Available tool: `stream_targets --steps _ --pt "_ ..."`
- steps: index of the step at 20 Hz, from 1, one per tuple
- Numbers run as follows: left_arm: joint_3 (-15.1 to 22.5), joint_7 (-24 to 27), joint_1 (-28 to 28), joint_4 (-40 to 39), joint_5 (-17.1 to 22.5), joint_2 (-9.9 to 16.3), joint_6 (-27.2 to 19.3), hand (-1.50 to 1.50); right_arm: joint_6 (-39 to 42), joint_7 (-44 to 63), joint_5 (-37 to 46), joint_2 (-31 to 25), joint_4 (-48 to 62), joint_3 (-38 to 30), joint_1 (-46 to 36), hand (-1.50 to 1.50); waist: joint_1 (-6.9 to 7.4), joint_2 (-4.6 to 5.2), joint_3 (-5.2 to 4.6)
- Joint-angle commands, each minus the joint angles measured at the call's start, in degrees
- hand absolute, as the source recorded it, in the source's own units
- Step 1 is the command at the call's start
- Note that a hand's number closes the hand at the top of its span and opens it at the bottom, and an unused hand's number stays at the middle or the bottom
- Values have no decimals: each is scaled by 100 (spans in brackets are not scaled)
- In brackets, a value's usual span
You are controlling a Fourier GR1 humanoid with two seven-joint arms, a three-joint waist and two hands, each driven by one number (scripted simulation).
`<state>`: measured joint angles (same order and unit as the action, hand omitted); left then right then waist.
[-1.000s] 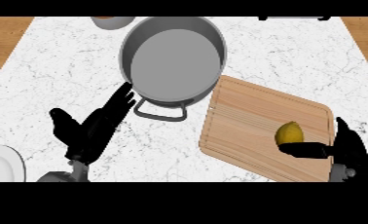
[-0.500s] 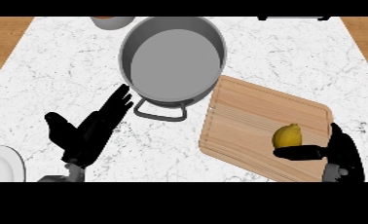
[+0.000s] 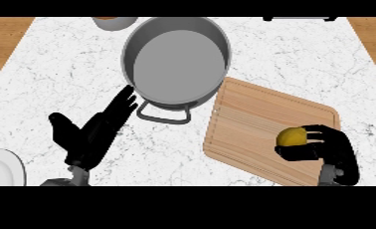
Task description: Pick the lemon from the cutting board and place it in the pot
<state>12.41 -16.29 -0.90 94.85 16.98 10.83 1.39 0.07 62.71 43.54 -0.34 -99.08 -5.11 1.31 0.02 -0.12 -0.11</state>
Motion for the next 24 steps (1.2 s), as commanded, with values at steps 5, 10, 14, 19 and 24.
stream_targets --steps 5,10,14,19,24 --pt "-270 448 -41 -477 -169 -125 351 0 235 372 153 -135 -87 -120 -181 150 -18 8 9" --pt "-172 227 10 -263 -52 -94 345 0 1254 -1172 425 -493 417 1450 -542 150 185 16 4" --pt "26 98 -12 -242 -135 -269 230 0 1868 -1540 873 -483 300 2846 -829 150 204 -4 2" --pt "-152 94 230 4 -92 -169 310 0 1984 -1520 1164 -633 -384 3093 -746 150 18 1 10" --pt "-216 -80 59 62 -166 -166 163 0 1714 -1028 1998 -958 -1550 3082 -774 150 -27 -13 10"
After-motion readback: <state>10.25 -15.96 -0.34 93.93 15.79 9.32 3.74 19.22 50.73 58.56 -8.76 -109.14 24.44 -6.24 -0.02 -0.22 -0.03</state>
